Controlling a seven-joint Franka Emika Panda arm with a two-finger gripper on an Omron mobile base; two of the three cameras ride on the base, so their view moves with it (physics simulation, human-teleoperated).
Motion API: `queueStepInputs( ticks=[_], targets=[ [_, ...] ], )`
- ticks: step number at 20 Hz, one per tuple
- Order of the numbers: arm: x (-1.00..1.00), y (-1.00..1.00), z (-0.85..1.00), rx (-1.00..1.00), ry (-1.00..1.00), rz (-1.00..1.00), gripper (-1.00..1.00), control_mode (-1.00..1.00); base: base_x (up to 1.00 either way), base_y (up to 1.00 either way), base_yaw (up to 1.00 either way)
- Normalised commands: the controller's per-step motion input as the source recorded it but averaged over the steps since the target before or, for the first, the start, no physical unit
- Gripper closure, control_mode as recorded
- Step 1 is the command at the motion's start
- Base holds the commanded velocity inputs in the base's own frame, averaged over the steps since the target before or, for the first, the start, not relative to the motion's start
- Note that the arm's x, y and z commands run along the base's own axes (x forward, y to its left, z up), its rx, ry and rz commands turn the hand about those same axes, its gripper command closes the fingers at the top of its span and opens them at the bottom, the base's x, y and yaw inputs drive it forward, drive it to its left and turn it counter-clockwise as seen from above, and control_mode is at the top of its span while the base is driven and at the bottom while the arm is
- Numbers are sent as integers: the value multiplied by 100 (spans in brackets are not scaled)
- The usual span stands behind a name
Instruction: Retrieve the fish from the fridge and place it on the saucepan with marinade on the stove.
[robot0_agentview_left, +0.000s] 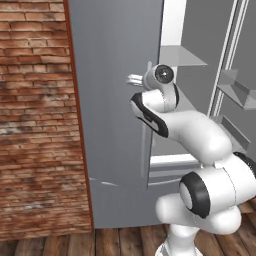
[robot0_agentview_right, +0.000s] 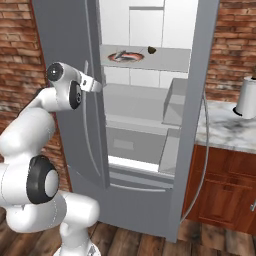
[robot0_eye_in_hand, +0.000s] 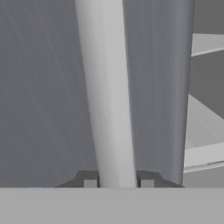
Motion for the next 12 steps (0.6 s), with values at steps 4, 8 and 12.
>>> queueStepInputs(
  ticks=[4, 8, 12],
  targets=[
    [-8, 47, -22, 0, 0, 0, 100, -100, 0, 0, 0],
    [-14, 51, -19, 0, 0, 0, 100, -100, 0, 0, 0],
    [-21, 54, -20, 2, 0, 0, 100, -100, 0, 0, 0]
  ],
)
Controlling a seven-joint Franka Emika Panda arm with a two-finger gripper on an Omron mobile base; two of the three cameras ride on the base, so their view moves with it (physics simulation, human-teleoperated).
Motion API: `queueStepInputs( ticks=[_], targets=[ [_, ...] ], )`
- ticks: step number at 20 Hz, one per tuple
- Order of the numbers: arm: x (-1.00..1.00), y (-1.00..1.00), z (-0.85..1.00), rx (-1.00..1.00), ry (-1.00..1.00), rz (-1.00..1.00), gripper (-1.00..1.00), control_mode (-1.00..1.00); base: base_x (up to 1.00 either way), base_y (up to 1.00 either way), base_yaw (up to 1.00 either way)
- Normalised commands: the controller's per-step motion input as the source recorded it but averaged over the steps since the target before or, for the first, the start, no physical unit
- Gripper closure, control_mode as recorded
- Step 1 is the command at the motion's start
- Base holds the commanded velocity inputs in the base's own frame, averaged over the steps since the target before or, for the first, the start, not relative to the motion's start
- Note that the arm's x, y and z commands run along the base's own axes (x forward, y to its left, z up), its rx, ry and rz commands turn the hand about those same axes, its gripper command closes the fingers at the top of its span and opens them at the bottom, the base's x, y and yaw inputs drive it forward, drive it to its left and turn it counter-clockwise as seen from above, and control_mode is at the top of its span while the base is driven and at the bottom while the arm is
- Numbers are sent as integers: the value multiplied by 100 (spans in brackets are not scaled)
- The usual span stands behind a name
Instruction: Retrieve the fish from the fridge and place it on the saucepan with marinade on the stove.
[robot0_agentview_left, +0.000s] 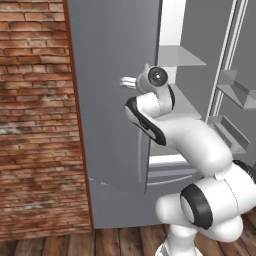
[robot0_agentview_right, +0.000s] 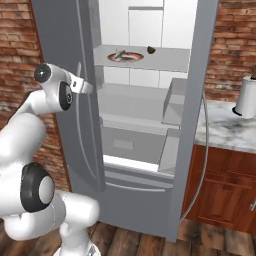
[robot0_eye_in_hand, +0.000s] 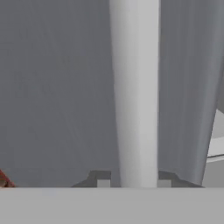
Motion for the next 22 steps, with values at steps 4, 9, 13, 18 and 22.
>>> queueStepInputs(
  ticks=[4, 9, 13, 18, 22],
  targets=[
    [-29, 60, -30, 0, 0, 0, 100, -100, 0, 0, 0],
    [-31, 69, -40, 0, -1, 0, 100, -100, 0, 0, 0],
    [-34, 71, -38, 0, -1, 0, 100, -100, 0, 0, 0],
    [-33, 70, -26, 2, 0, 0, 100, -100, 0, 0, 0],
    [-33, 70, -19, 3, 0, 0, 100, -100, 0, 0, 0]
  ],
)
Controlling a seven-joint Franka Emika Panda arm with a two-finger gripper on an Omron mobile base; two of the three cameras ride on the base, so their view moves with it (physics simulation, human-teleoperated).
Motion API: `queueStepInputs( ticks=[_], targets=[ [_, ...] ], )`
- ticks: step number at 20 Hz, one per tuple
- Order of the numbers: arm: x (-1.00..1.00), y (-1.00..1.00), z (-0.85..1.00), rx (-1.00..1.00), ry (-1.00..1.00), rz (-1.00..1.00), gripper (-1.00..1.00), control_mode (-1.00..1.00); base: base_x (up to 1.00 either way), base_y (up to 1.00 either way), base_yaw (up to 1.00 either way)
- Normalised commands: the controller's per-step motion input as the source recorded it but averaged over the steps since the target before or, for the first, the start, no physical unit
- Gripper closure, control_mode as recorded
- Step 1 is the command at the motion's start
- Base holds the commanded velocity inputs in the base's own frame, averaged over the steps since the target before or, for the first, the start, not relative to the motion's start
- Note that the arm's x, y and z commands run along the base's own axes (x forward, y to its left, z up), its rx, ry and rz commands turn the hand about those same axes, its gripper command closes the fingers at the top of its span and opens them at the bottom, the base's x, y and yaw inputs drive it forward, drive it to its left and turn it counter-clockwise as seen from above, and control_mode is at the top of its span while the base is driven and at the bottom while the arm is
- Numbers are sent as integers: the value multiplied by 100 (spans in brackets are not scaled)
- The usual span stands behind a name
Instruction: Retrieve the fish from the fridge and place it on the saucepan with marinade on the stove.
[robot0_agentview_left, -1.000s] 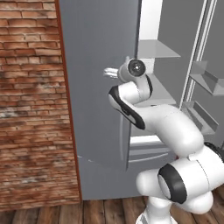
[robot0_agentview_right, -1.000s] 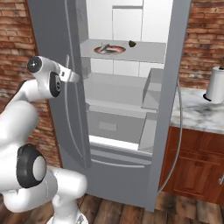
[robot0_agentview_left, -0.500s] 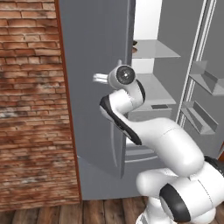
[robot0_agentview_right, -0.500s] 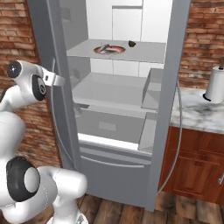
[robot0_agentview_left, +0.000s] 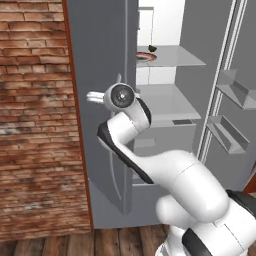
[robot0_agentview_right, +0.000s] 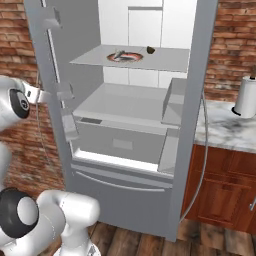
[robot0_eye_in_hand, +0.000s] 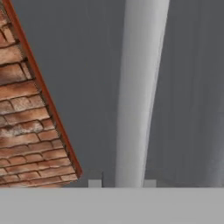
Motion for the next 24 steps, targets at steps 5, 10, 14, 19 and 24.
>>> queueStepInputs(
  ticks=[5, 10, 14, 19, 24],
  targets=[
    [-28, 69, -17, 2, 0, 0, 100, -100, 0, 0, 0],
    [-19, 73, -12, 0, 0, 0, 100, -100, 0, 0, 0],
    [-19, 60, -9, 0, 0, 0, 100, -100, 0, 0, 0],
    [-30, 17, -3, 0, 0, 4, -100, -100, 0, 0, 0],
    [-57, -6, 0, 0, -3, 13, -100, -100, 0, 0, 0]
  ],
)
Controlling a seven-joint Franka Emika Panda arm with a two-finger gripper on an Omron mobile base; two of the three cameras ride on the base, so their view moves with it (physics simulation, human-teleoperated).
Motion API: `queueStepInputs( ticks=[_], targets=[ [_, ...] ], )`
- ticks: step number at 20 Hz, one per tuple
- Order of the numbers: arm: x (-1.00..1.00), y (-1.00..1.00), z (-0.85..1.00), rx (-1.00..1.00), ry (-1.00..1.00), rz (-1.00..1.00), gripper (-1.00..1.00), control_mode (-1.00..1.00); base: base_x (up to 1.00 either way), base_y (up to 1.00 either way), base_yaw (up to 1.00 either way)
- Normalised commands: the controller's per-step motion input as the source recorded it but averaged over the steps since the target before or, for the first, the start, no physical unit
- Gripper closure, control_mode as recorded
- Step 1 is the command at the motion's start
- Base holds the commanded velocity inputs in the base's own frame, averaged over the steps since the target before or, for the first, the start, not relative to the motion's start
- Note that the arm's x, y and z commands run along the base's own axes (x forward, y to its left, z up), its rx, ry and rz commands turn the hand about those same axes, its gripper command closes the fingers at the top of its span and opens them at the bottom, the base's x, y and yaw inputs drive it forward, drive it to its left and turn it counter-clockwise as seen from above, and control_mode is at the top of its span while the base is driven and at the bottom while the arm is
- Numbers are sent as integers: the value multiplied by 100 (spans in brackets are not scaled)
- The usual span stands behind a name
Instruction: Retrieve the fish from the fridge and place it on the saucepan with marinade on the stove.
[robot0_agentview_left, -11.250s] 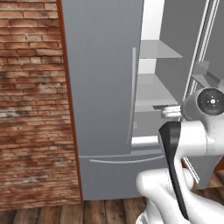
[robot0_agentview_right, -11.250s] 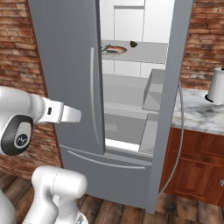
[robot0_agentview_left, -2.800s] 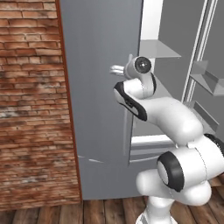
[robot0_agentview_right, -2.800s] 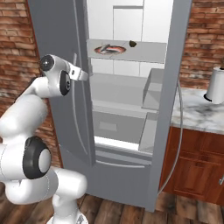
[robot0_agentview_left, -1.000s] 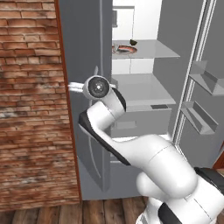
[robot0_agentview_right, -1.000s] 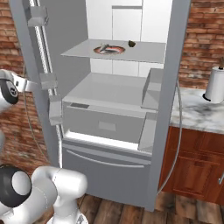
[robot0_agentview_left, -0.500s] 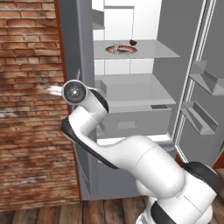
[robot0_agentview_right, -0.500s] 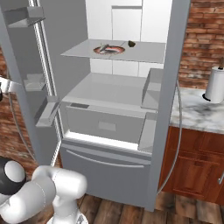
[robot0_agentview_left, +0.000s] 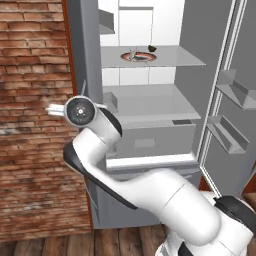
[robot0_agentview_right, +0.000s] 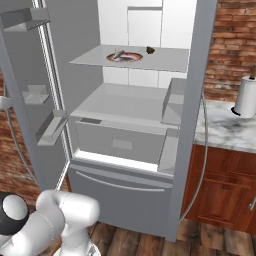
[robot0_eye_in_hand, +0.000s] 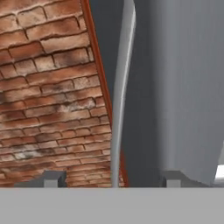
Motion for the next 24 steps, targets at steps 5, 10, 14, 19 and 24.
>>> queueStepInputs(
  ticks=[5, 10, 14, 19, 24],
  targets=[
    [-59, -13, 0, 0, -6, 12, -100, -100, 0, 0, 0],
    [-48, -21, 1, 0, -9, 15, -100, -100, 0, 0, 0],
    [-65, -66, 13, 0, -18, 13, -100, -100, 0, 0, 0],
    [-73, -93, 26, 0, -19, 11, -100, -100, 0, 0, 0],
    [-51, -100, 26, 0, -17, 12, -100, -100, 0, 0, 0]
  ],
)
